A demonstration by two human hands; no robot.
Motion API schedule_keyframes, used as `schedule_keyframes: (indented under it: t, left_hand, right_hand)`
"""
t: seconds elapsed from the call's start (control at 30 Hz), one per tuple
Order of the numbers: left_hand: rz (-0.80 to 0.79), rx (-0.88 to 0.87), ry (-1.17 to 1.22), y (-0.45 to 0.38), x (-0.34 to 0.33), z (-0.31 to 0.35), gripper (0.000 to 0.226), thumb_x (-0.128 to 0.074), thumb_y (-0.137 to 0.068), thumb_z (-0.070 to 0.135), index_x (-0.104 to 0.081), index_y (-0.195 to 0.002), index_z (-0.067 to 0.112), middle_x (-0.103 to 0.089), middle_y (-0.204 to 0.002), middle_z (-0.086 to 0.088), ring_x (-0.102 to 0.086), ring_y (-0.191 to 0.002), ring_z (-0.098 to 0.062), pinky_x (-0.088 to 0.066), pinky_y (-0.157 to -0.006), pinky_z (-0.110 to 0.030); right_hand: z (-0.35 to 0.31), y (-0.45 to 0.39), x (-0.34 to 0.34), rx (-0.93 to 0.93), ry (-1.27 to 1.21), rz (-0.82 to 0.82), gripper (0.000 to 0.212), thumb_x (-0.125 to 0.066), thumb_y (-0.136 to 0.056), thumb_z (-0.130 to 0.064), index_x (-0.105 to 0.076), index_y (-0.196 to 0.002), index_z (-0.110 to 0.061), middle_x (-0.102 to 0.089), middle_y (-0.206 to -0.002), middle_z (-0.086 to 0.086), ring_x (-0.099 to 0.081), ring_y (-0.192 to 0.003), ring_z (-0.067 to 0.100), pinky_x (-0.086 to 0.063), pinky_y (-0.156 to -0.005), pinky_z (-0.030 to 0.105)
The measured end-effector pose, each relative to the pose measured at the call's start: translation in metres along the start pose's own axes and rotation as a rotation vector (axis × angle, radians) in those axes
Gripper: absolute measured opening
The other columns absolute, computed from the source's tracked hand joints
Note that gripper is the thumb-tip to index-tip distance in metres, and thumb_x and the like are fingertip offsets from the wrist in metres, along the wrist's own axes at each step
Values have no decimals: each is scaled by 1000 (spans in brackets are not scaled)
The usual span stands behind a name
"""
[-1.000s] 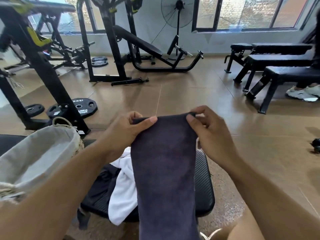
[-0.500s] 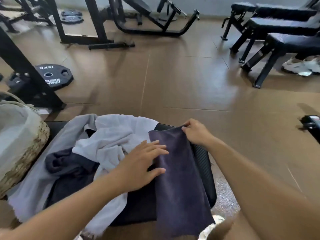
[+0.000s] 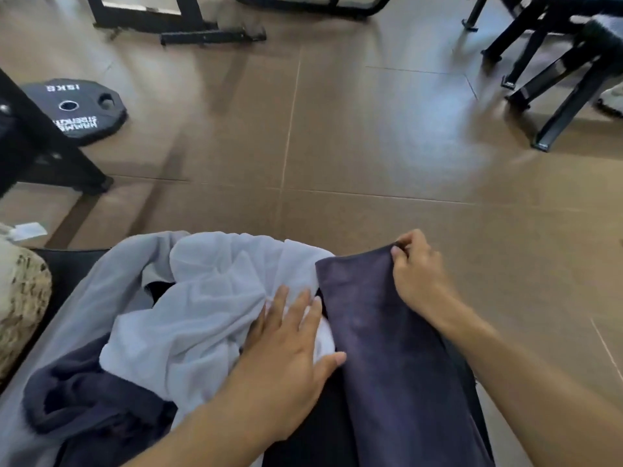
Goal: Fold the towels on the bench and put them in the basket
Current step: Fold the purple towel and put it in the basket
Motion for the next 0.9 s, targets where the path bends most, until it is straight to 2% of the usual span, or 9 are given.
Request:
schedule_keyframes:
  t: [0.1, 0.17, 0.23, 0.3, 0.4, 0.43, 0.53, 0.7, 0.9]
  left_hand:
    - [39, -11, -47, -4, 1, -7, 98, 8, -79, 61, -14, -161, 13, -5, -170, 1, 2, -157, -25, 11, -117, -35]
    - [84, -38, -139, -3, 0, -8, 77, -15, -92, 45, -50, -145, 1, -47, -155, -12, -41, -144, -37, -26, -116, -45]
    - [157, -13, -228, -1, -2, -20, 61, -31, -91, 33, -65, -126, -3, -66, -132, -16, -62, -123, -44, -50, -98, -54]
    - [180, -2, -238, 1, 5, -20, 59, -31, -92, 28, -60, -133, -3, -61, -138, -18, -55, -129, -46, -47, -101, -56]
    - [230, 15, -204, 9, 18, -12, 56, -35, -104, 27, -25, -158, 12, -22, -166, -8, -15, -155, -34, -14, -123, -47]
    - [275, -30, -172, 12, 20, -4, 58, -38, -104, 25, -23, -159, 15, -19, -167, -7, -9, -156, -32, -9, -125, -44]
    - [348, -267, -38, 33, 18, 44, 56, -46, -100, 30, -39, -154, 15, -31, -164, -8, -15, -156, -27, -7, -127, -39]
    - [53, -450, -99, 65, -33, 107, 71, -35, -102, 60, -16, -162, 26, -1, -170, 5, 15, -155, -10, 10, -125, -28]
    - [-112, -402, -147, 72, -61, 113, 84, -30, -97, 71, 0, -162, 26, 12, -169, 4, 19, -154, -12, 5, -126, -31]
  right_hand:
    - [-2, -4, -1, -12, 32, -43, 3, -48, -103, -22, -48, -102, -19, -67, -107, 17, -60, -101, 39, -39, -78, 37]
    - [2, -5, 0, -26, 48, -71, 10, -50, -102, -25, -50, -108, -17, -66, -114, 17, -59, -107, 37, -38, -79, 35]
    - [2, 0, 6, -27, 44, -81, 25, -55, -100, -33, -53, -118, -15, -65, -118, 13, -59, -112, 34, -40, -83, 33]
    - [6, 10, 16, -59, 31, -76, 41, -62, -96, -41, -53, -127, -16, -63, -123, 11, -59, -115, 31, -44, -89, 33]
    - [20, 35, 28, -107, 50, -113, 58, -68, -88, -53, -48, -131, -20, -64, -122, 8, -66, -103, 31, -56, -91, 43]
    - [24, 45, 33, -117, 86, -133, 59, -69, -86, -56, -47, -128, -21, -65, -116, 8, -70, -95, 30, -59, -85, 47]
    - [35, 75, 41, -130, 157, -224, 50, -74, -83, -53, -50, -111, -19, -68, -93, 6, -73, -69, 29, -63, -63, 47]
    - [52, 129, 49, -126, 274, -326, 41, -78, -78, -55, -61, -87, -19, -73, -78, 5, -74, -66, 29, -64, -61, 46]
    - [62, 185, 58, -106, 278, -432, 47, -74, -81, -60, -67, -81, -14, -70, -75, 6, -72, -69, 24, -62, -54, 34]
Point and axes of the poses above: each hand's wrist, its own y-axis away from the middle knuckle, its own x-axis out of the back of the hand, z = x × y, the point moved 10 cm from there along -y, towards the middle knuckle
